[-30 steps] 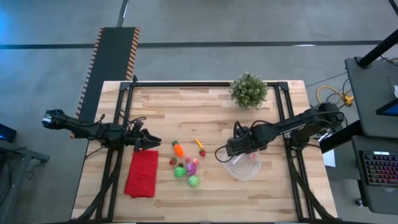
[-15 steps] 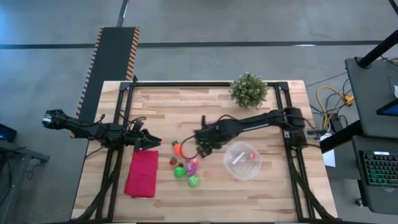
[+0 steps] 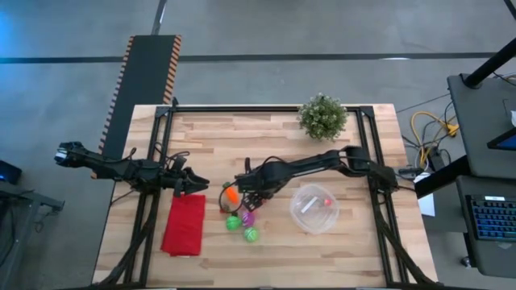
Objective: Pick and placing Produce into tupperware
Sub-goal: Put the right red strawberry into the transparent bin
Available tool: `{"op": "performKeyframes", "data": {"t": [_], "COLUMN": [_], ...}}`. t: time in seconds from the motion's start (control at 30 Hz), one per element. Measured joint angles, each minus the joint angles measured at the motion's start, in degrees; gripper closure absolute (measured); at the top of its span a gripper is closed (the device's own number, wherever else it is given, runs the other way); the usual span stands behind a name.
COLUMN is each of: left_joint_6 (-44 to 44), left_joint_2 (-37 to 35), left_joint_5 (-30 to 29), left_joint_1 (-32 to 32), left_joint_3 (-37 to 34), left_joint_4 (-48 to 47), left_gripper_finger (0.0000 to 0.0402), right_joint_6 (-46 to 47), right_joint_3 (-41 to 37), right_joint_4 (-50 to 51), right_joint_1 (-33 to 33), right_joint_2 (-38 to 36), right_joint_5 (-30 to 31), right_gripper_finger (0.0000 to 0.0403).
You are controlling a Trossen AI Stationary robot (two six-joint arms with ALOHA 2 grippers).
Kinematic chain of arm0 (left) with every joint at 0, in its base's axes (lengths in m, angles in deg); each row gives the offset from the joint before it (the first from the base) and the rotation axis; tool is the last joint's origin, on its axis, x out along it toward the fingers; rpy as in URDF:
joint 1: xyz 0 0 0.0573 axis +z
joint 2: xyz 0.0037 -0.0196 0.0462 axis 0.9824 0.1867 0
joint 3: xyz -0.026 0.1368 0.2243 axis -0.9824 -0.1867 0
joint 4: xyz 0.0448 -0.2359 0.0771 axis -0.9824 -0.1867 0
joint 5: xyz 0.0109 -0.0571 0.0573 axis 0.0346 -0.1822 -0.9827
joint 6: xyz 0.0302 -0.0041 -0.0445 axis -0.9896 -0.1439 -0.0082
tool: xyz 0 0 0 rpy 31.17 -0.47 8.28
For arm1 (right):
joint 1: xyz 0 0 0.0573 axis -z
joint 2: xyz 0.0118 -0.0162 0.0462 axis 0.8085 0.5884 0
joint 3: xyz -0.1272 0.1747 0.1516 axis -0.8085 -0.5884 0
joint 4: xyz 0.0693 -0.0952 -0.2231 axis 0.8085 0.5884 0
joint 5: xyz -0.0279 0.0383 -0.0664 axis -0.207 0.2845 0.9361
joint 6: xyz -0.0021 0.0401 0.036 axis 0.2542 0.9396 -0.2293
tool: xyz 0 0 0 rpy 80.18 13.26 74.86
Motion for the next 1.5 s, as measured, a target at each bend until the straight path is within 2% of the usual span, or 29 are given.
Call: {"op": "performKeyframes", "data": {"t": [0.23, 0.5, 0.67, 0.8, 0.9, 1.07, 1.2, 1.3, 1.4, 1.5], "left_joint_6": [0.02, 0.00, -0.03, -0.29, -1.00, -2.01, -2.05, -2.05, -1.92, -1.88], "left_joint_2": [0.02, 0.02, 0.02, 0.08, 0.09, 0.09, 0.08, 0.02, 0.02, 0.02], "left_joint_5": [1.20, 1.23, 1.25, 1.25, 1.26, 1.25, 1.28, 1.28, 1.25, 1.26], "left_joint_1": [-0.04, -0.04, -0.02, -0.02, -0.02, 0.00, 0.00, 0.00, 0.00, 0.00], "left_joint_3": [0.00, -0.02, -0.02, -0.02, 0.00, -0.01, 0.00, 0.00, -0.01, -0.01], "left_joint_4": [0.00, -0.17, -0.29, -0.37, -0.31, -0.26, -0.17, -0.12, -0.13, -0.15], "left_gripper_finger": [0.0158, 0.0158, 0.0158, 0.0158, 0.0158, 0.0158, 0.0158, 0.0158, 0.0158, 0.0158], "right_joint_6": [-1.02, -2.42, -3.41, -0.24, 4.32, 12.88, 18.63, 21.46, 23.19, 24.02], "right_joint_3": [2.71, 3.57, 6.76, 6.13, 0.26, -15.75, -26.71, -32.79, -37.74, -40.77], "right_joint_4": [2.95, 5.34, 15.03, 26.83, 29.64, 21.34, 12.14, 7.48, 6.61, 5.58], "right_joint_1": [-0.02, 0.22, 0.06, -1.87, -3.60, -4.81, -4.93, -4.82, -4.63, -4.66], "right_joint_2": [3.46, 2.23, -2.74, -9.43, -15.82, -23.64, -28.78, -30.90, -31.49, -31.22], "right_joint_5": [-0.18, 0.37, 5.01, 11.05, 10.96, 5.62, 3.66, 2.02, -1.27, -2.10], "right_gripper_finger": [0.0204, 0.0276, 0.0281, 0.0258, 0.0246, 0.0246, 0.0247, 0.0247, 0.0245, 0.0233]}}
